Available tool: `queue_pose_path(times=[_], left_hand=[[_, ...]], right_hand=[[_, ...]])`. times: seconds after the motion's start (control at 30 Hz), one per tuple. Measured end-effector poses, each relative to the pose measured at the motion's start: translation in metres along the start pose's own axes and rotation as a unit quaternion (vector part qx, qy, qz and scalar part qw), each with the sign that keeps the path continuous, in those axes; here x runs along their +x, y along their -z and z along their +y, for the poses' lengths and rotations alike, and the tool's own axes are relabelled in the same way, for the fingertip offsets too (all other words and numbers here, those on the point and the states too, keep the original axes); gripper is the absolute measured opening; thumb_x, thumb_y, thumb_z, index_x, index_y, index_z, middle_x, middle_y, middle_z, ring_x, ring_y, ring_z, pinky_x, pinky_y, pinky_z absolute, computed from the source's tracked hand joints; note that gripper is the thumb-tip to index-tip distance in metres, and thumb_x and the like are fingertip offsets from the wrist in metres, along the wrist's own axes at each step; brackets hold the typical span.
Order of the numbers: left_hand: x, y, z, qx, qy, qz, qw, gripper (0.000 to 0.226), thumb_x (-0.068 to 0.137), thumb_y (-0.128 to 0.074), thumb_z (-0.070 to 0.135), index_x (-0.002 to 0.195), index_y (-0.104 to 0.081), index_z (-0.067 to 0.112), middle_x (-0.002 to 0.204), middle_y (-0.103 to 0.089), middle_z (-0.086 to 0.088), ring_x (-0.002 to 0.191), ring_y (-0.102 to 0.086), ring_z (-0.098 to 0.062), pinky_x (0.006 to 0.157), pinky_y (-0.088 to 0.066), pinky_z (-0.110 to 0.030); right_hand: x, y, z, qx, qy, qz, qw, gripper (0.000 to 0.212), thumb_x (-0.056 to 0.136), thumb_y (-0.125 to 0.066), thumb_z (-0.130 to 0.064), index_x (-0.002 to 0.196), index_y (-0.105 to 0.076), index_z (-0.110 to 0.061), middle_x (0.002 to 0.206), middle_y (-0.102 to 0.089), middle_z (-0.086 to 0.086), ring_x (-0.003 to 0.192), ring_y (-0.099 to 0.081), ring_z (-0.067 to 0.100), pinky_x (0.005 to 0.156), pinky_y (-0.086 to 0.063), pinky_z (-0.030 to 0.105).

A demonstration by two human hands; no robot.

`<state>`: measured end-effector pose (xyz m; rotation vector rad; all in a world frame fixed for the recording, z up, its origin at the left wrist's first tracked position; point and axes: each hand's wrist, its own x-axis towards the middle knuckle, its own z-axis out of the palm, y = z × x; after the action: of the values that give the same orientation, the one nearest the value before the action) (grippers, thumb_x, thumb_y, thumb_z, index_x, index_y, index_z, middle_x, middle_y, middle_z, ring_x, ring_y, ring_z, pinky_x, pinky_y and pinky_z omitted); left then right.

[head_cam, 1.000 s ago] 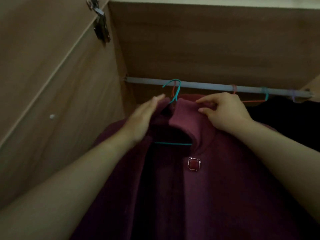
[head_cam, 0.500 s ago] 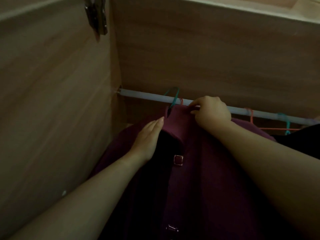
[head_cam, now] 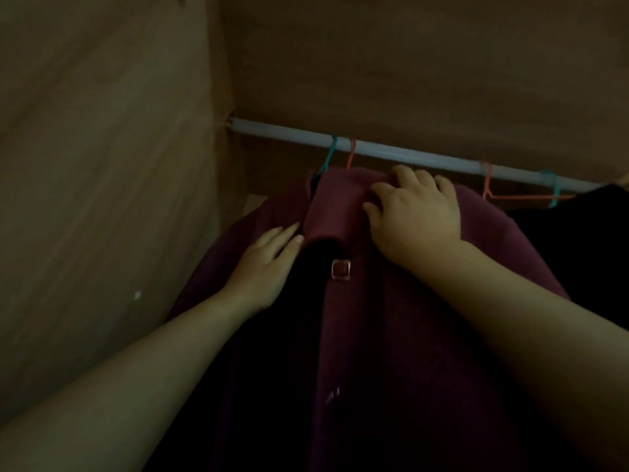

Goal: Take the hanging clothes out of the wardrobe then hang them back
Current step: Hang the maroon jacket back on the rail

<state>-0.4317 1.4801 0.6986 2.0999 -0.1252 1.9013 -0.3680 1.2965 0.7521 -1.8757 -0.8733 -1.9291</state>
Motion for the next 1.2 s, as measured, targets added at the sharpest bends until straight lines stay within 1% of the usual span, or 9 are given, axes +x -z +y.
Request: queue_pose_path(times=[0.1, 0.23, 0.37, 0.57, 0.63, 0.7, 0.87, 1.03, 1.2], left_hand=[[-0.033, 0.004, -0.003, 0.041, 0.014, 0.013, 0.999, 0.053, 0.095, -0.035, 0.049, 0.139, -0.045, 0.020, 0.147, -0.041, -0.002, 0.137, -0.032, -0.013, 0.112, -0.018, -0.022], [-0.097, 0.015, 0.014, 0.118, 0.041, 0.021, 0.992, 0.049, 0.096, -0.039, 0.048, 0.139, -0.044, 0.027, 0.146, -0.040, -0.002, 0.135, -0.034, -0.014, 0.104, -0.019, -0.017], [-0.173, 0.025, 0.048, 0.158, 0.054, -0.024, 0.986, 0.066, 0.082, -0.028, 0.064, 0.138, -0.044, 0.032, 0.144, -0.042, 0.003, 0.132, -0.037, -0.011, 0.107, -0.025, -0.025], [-0.288, 0.018, 0.113, 0.255, 0.055, -0.116, 0.958, 0.060, 0.087, -0.025, 0.062, 0.138, -0.040, 0.036, 0.141, -0.043, 0.005, 0.131, -0.038, -0.013, 0.107, -0.033, -0.051], [-0.323, 0.011, 0.131, 0.268, 0.059, -0.151, 0.950, 0.059, 0.088, -0.025, 0.061, 0.139, -0.039, 0.035, 0.143, -0.041, 0.004, 0.132, -0.036, -0.015, 0.106, -0.033, -0.054], [-0.357, 0.004, 0.149, 0.255, 0.068, -0.178, 0.948, 0.058, 0.089, -0.026, 0.059, 0.140, -0.039, 0.034, 0.146, -0.038, 0.004, 0.134, -0.034, -0.014, 0.107, -0.033, -0.053], [-0.455, -0.012, 0.182, 0.168, 0.100, -0.238, 0.951, 0.054, 0.092, -0.030, 0.054, 0.139, -0.041, 0.031, 0.147, -0.036, 0.001, 0.133, -0.035, -0.015, 0.105, -0.036, -0.044], [-0.548, -0.025, 0.209, 0.083, 0.122, -0.283, 0.948, 0.051, 0.090, -0.038, 0.045, 0.135, -0.047, 0.025, 0.152, -0.027, -0.005, 0.137, -0.029, -0.022, 0.105, -0.027, -0.040], [-0.632, -0.038, 0.247, -0.037, 0.141, -0.428, 0.892, 0.053, 0.091, -0.038, 0.048, 0.133, -0.051, 0.018, 0.143, -0.042, -0.008, 0.128, -0.042, -0.028, 0.102, -0.036, -0.041]], right_hand=[[-0.061, 0.002, 0.012, 0.019, 0.022, -0.014, 0.999, 0.049, 0.096, -0.029, -0.047, 0.138, -0.041, -0.025, 0.151, -0.026, 0.008, 0.139, -0.019, 0.028, 0.113, -0.012, 0.048], [-0.147, 0.006, 0.024, 0.063, 0.037, -0.025, 0.997, 0.059, 0.090, -0.025, -0.051, 0.137, -0.044, -0.021, 0.147, -0.037, 0.011, 0.137, -0.029, 0.030, 0.110, -0.020, 0.052], [-0.221, 0.015, 0.033, 0.122, 0.036, -0.057, 0.990, 0.057, 0.089, -0.030, -0.049, 0.134, -0.049, -0.018, 0.142, -0.043, 0.011, 0.134, -0.036, 0.028, 0.108, -0.026, 0.051], [-0.332, 0.046, 0.037, 0.222, 0.040, -0.119, 0.967, 0.054, 0.090, -0.035, -0.046, 0.133, -0.050, -0.017, 0.144, -0.042, 0.010, 0.136, -0.034, 0.026, 0.105, -0.032, 0.045], [-0.371, 0.060, 0.039, 0.256, 0.039, -0.161, 0.952, 0.054, 0.091, -0.035, -0.047, 0.135, -0.047, -0.019, 0.147, -0.038, 0.007, 0.138, -0.030, 0.024, 0.102, -0.032, 0.038], [-0.410, 0.077, 0.043, 0.276, 0.038, -0.199, 0.940, 0.053, 0.092, -0.035, -0.048, 0.136, -0.045, -0.021, 0.148, -0.036, 0.005, 0.138, -0.030, 0.022, 0.098, -0.035, 0.034], [-0.521, 0.130, 0.055, 0.302, -0.018, -0.308, 0.902, 0.051, 0.095, -0.035, -0.047, 0.138, -0.044, -0.020, 0.147, -0.037, 0.003, 0.136, -0.034, 0.022, 0.103, -0.042, 0.042], [-0.619, 0.198, 0.057, 0.215, -0.124, -0.412, 0.877, 0.052, 0.094, -0.034, -0.049, 0.136, -0.047, -0.021, 0.144, -0.043, 0.004, 0.134, -0.038, 0.023, 0.104, -0.040, 0.042], [-0.689, 0.287, 0.054, 0.132, -0.240, -0.497, 0.824, 0.052, 0.093, -0.036, -0.048, 0.134, -0.050, -0.018, 0.141, -0.046, 0.009, 0.130, -0.042, 0.030, 0.103, -0.039, 0.048]])
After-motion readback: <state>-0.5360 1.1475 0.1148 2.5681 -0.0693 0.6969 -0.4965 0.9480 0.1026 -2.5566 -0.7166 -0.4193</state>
